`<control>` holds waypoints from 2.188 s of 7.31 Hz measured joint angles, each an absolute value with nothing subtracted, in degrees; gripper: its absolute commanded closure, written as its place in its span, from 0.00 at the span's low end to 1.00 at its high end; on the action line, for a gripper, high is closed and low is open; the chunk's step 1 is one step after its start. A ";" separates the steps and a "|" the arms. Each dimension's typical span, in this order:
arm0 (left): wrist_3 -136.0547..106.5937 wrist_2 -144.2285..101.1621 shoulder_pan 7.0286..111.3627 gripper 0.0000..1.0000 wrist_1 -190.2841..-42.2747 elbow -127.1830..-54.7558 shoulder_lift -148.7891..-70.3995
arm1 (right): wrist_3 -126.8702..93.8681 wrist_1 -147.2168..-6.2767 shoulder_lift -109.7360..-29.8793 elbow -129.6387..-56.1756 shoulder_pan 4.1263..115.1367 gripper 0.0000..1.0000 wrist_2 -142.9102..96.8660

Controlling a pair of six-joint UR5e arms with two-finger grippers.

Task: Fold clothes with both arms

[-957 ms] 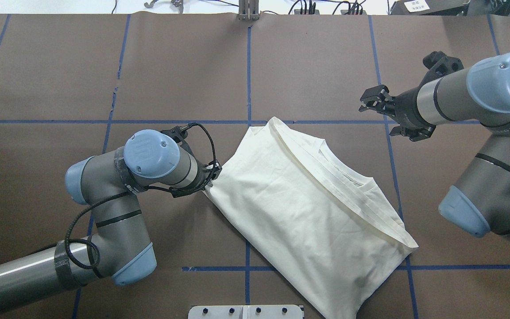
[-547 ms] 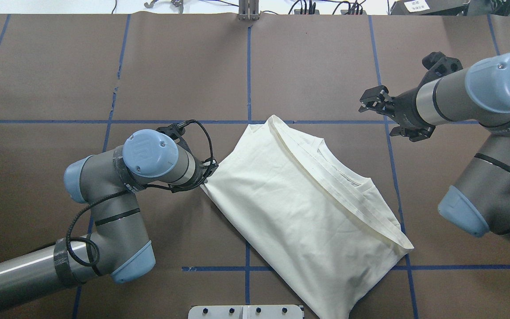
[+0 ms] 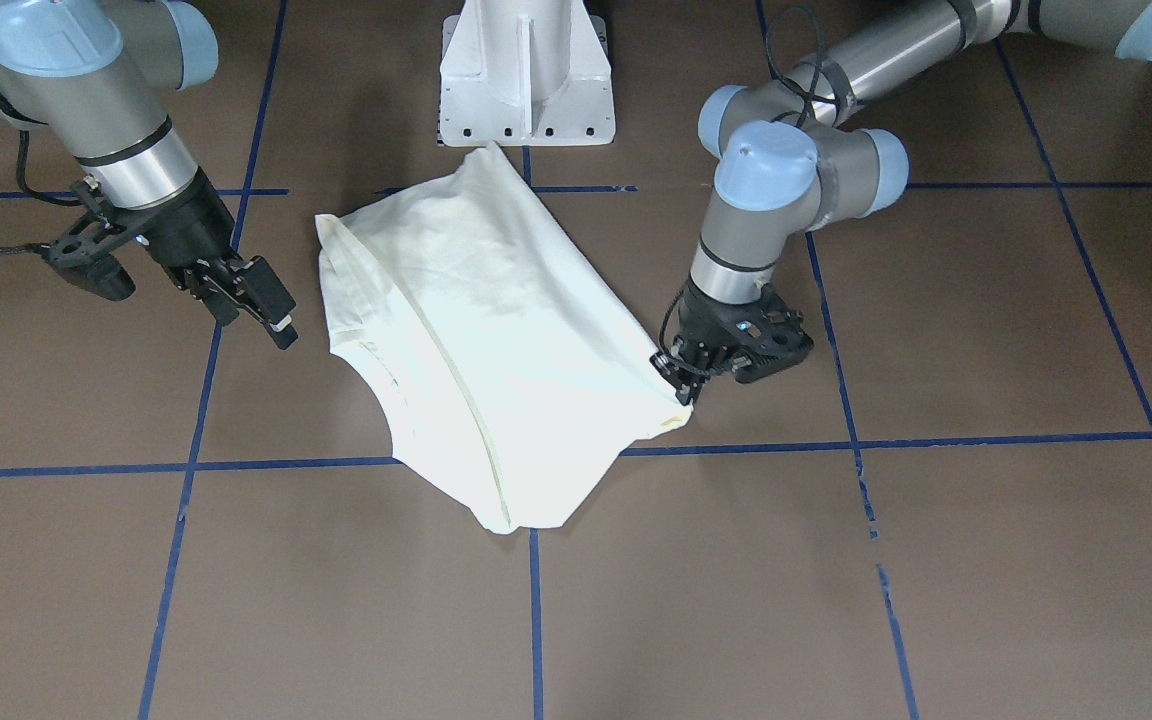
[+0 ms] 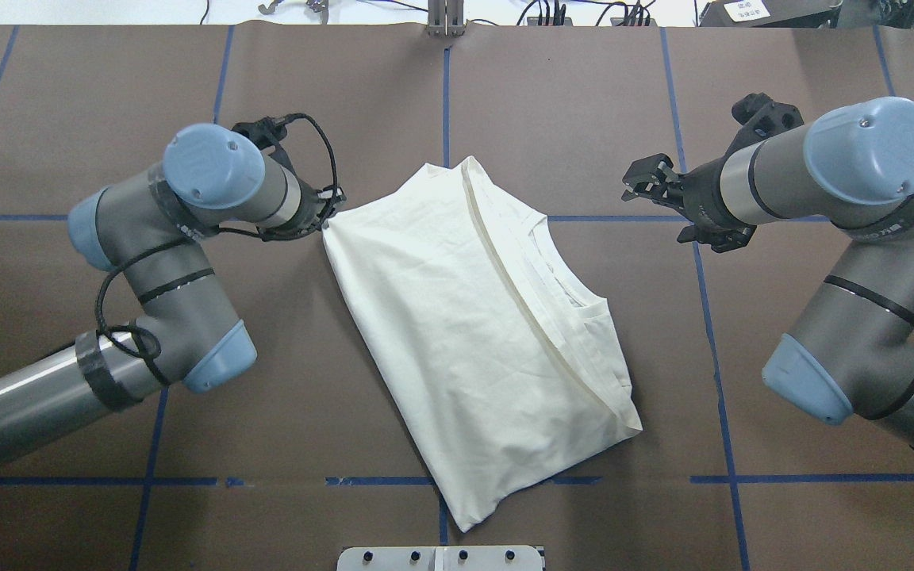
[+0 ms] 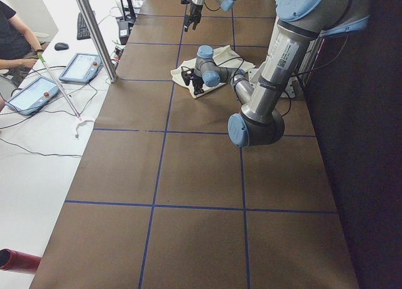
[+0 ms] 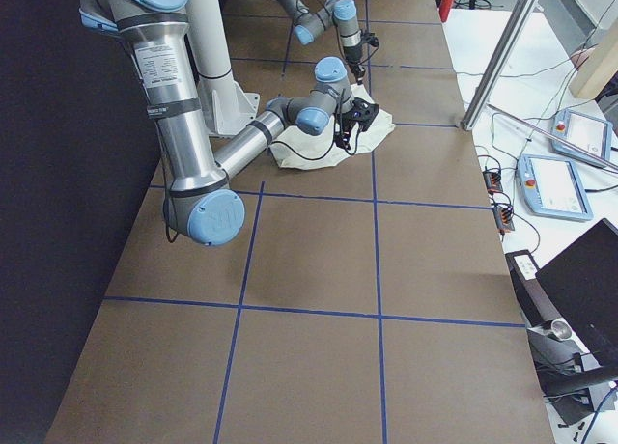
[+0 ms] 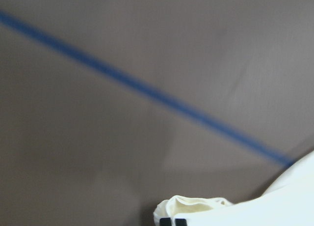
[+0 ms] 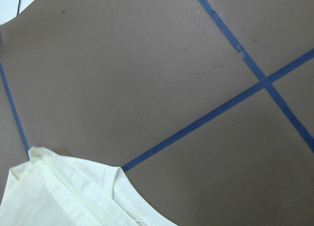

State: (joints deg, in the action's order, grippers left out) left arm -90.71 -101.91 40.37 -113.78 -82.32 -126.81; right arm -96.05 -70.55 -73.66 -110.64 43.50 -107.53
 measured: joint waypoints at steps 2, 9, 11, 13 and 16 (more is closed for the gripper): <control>-90.49 -101.97 45.10 0.54 -122.69 -64.43 -137.04 | -96.48 -70.51 -71.12 -110.45 40.79 0.00 -105.99; -91.61 -109.94 46.45 0.46 -119.24 -89.20 -123.82 | -96.22 -72.69 -65.15 -106.23 26.65 0.01 -95.71; -91.59 -110.08 46.41 0.46 -118.98 -91.95 -121.53 | -90.30 -78.75 -61.05 -102.89 23.70 0.02 -94.95; -91.42 -110.22 46.41 0.46 -118.98 -93.21 -120.31 | -82.67 -83.47 -58.43 -99.71 21.31 0.02 -93.51; -91.45 -110.30 46.30 0.45 -118.92 -93.19 -119.74 | -76.90 -92.06 -52.90 -94.56 18.94 0.05 -90.74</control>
State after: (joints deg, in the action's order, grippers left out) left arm -91.45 -110.30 46.30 -118.92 -93.19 -119.74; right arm -76.90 -92.06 -52.90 -94.56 18.94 -90.74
